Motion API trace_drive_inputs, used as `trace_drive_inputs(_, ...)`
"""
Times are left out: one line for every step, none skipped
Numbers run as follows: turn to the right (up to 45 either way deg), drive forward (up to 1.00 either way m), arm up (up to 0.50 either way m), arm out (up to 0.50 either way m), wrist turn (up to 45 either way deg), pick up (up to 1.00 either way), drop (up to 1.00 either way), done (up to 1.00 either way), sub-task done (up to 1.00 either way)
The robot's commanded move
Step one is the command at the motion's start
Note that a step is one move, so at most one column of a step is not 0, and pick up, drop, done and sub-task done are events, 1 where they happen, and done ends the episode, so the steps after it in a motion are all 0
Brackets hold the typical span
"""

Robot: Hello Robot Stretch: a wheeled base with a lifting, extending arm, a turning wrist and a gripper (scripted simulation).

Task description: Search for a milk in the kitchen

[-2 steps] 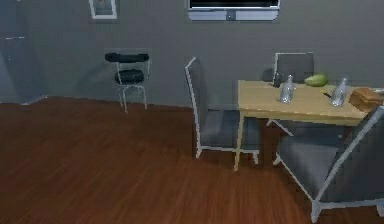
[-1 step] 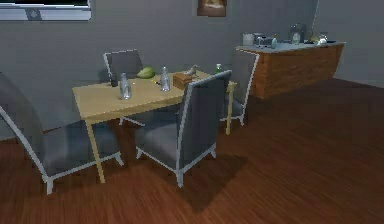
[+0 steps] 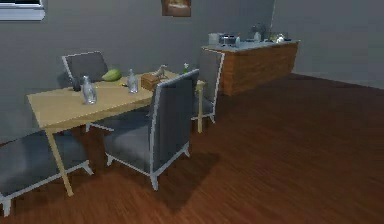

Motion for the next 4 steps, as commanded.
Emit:
trace_drive_inputs(0.0, 0.15, 0.00, 0.00, 0.0, 0.00, 0.00, 0.00, 0.00)
trace_drive_inputs(-45.0, 0.00, 0.00, 0.00, 0.0, 0.00, 0.00, 0.00, 0.00)
trace_drive_inputs(-33.0, 0.00, 0.00, 0.00, 0.0, 0.00, 0.00, 0.00, 0.00)
trace_drive_inputs(0.0, 1.00, 0.00, 0.00, 0.0, 0.00, 0.00, 0.00, 0.00)
